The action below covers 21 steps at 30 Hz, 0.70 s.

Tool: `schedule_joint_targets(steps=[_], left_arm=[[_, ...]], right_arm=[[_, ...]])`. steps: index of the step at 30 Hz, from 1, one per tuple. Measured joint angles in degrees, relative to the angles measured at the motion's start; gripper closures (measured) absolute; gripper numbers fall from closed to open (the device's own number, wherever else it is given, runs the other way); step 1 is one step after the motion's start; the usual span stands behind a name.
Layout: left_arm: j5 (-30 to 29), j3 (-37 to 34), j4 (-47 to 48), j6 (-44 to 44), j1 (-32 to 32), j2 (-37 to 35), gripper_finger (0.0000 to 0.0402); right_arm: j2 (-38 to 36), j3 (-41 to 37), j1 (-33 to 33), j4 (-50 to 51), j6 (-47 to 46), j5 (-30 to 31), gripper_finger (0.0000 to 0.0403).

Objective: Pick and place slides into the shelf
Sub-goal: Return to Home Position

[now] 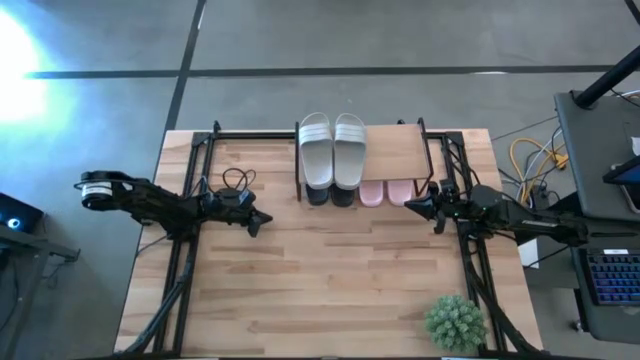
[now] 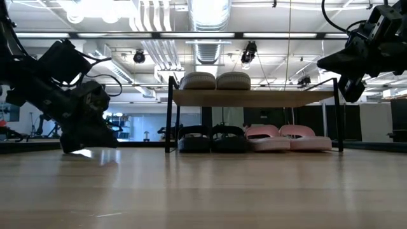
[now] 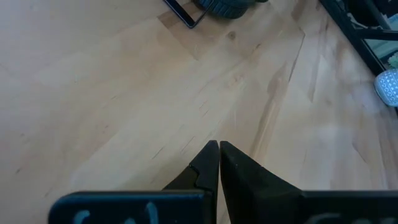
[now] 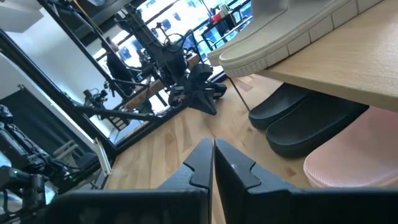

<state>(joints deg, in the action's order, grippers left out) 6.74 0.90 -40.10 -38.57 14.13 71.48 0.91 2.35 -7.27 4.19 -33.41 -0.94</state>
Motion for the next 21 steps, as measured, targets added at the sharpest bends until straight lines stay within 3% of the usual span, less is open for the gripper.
schedule_joint_targets(steps=[7, 21], left_arm=[[0.0, 0.0, -0.1, 0.1, 0.0, 0.0, 0.0402], [-0.1, 0.1, -0.2, 0.1, 0.0, 0.0, 0.0402]], right_arm=[[0.0, 0.0, 3.1, 0.0, -0.1, -0.4, 0.0394], [0.0, 0.0, 3.2, 0.0, -0.1, -0.4, 0.0394]])
